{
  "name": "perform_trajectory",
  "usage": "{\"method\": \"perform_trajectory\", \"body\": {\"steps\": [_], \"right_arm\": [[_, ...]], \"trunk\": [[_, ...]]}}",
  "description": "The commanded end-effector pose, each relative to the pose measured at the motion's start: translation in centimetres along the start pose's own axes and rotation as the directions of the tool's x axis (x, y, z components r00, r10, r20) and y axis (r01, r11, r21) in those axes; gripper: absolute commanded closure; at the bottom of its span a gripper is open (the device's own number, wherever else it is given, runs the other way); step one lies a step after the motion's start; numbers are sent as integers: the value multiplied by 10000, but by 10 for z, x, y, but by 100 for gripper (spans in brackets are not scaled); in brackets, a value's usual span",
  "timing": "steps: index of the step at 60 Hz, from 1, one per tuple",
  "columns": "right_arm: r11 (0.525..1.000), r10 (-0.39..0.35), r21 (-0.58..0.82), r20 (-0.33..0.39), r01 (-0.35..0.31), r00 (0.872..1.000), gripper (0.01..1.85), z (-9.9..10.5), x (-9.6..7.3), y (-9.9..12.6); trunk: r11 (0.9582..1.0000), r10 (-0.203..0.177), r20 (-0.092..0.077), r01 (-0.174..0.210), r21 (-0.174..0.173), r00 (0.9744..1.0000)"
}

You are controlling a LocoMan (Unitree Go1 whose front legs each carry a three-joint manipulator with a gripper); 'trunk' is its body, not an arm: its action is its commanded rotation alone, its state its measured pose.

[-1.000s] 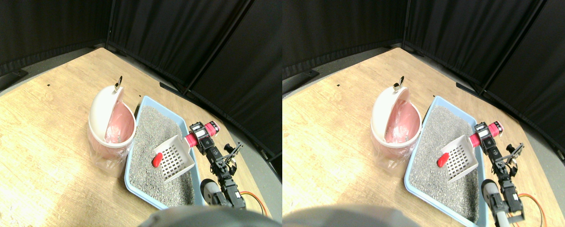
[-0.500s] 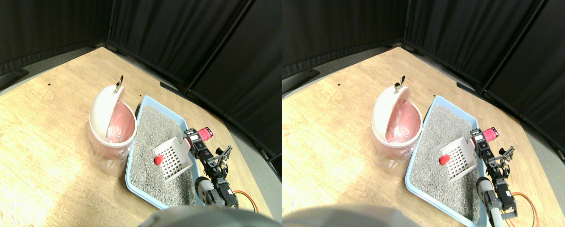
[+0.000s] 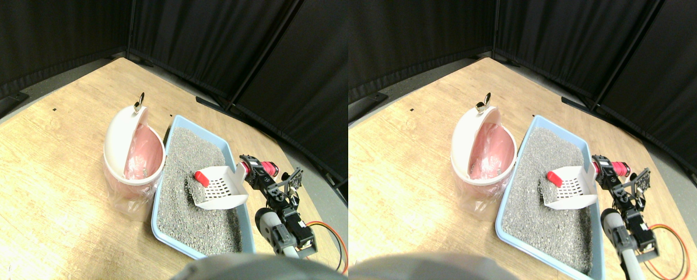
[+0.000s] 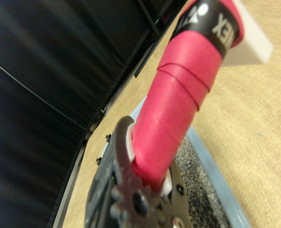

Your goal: Scoop (unimanual)

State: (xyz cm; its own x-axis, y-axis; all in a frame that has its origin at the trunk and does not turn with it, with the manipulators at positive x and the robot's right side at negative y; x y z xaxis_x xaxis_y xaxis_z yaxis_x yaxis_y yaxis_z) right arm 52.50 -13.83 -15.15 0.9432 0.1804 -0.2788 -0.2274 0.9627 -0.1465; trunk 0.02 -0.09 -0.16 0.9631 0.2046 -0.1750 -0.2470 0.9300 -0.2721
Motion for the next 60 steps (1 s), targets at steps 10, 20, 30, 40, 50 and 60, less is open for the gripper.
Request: {"method": "perform_trajectory", "body": {"steps": [10, 20, 30, 40, 50, 60], "right_arm": [[9711, -621, 2372, 1406, 272, 9881, 180, 8, -3, -14], [9199, -652, 3904, 2479, -381, 9666, 180, 4, -4, -28], [8690, -1035, 4902, 3147, -681, 9435, 180, 2, -6, -36], [7766, -1618, 6223, 3470, -977, 9238, 180, 3, -9, -40], [6896, -1916, 7128, 3505, -1284, 9168, 180, 6, -10, -43], [5385, -2304, 8254, 3377, -1695, 9126, 180, 9, -10, -42]], "trunk": [[9997, -198, 244, 194, 163, 9995], [9990, -344, 358, 333, 311, 9988], [9983, -403, 425, 385, 435, 9983], [9977, -474, 451, 452, 500, 9979], [9972, -530, 525, 501, 551, 9972], [9970, -541, 536, 510, 576, 9971]]}}
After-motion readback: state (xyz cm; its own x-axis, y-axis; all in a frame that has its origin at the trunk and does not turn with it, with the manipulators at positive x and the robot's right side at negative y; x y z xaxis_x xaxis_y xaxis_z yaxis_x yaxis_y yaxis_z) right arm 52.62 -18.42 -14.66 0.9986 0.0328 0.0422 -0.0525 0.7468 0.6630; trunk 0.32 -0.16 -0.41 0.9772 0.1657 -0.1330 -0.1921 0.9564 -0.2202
